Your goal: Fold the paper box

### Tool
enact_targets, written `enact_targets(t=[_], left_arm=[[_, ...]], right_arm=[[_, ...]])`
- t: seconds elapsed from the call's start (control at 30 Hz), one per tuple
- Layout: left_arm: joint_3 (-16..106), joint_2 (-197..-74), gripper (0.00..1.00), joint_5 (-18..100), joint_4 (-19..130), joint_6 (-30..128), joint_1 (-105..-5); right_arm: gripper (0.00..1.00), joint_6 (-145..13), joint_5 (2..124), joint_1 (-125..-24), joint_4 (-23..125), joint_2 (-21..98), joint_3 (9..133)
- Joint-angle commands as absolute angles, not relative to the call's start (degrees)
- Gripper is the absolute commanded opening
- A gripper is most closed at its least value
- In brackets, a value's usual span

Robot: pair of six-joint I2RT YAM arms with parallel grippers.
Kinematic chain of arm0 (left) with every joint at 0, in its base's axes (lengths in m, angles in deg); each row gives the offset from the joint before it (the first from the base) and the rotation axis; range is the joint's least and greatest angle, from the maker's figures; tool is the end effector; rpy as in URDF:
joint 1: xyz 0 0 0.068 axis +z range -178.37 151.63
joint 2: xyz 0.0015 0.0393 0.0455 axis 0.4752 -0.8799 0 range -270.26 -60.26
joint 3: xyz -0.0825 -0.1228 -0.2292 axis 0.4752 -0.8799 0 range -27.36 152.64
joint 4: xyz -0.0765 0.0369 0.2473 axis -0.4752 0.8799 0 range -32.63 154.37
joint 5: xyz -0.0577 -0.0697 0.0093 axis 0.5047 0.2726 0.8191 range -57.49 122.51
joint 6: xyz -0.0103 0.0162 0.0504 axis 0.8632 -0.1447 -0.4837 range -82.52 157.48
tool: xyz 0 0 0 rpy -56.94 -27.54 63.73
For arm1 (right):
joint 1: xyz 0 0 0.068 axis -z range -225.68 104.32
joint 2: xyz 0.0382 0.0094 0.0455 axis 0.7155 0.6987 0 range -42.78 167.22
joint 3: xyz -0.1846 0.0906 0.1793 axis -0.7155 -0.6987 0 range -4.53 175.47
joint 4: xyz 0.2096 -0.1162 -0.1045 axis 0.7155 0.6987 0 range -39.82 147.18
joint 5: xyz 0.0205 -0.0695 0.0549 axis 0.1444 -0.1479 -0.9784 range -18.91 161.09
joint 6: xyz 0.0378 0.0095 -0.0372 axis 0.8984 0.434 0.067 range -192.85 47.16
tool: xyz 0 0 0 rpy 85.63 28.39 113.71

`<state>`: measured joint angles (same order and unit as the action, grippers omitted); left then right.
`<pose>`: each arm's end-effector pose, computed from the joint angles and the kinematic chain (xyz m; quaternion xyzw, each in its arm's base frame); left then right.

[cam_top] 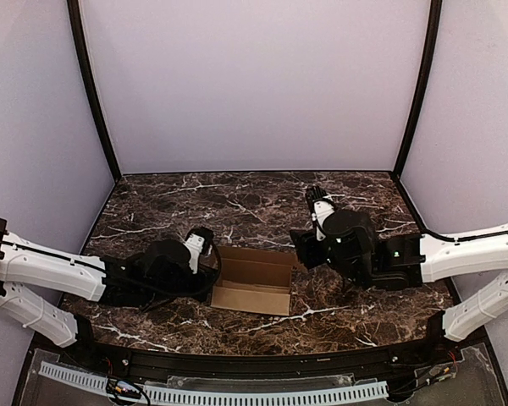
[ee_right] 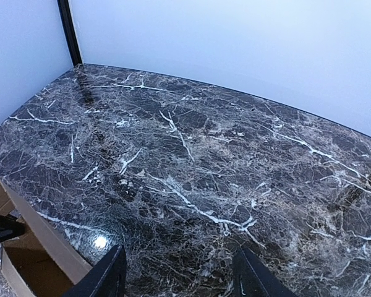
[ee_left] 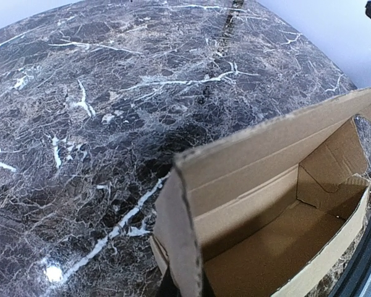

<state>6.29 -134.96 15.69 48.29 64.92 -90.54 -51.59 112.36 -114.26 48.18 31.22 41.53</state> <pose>0.1334 -0.2307 0.1952 0.1905 0.8468 -0.2474 0.4306 0.1250 0.2543 0.2615 -0.1473 0.8017 0.1389 0.5624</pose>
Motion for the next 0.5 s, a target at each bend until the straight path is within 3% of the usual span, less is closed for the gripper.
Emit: enact_targets(t=[0.0, 0.47], left_arm=[[1.2, -133.3, 0.0, 10.5, 41.1, 64.3, -93.2], [-5.3, -137.2, 0.0, 2.9, 24.5, 58.3, -99.2]], right_arm=[[0.57, -55.4, 107.4, -112.4, 50.0, 30.3, 44.1], [0.55, -58.8, 101.8, -111.6, 52.1, 38.4, 53.2]])
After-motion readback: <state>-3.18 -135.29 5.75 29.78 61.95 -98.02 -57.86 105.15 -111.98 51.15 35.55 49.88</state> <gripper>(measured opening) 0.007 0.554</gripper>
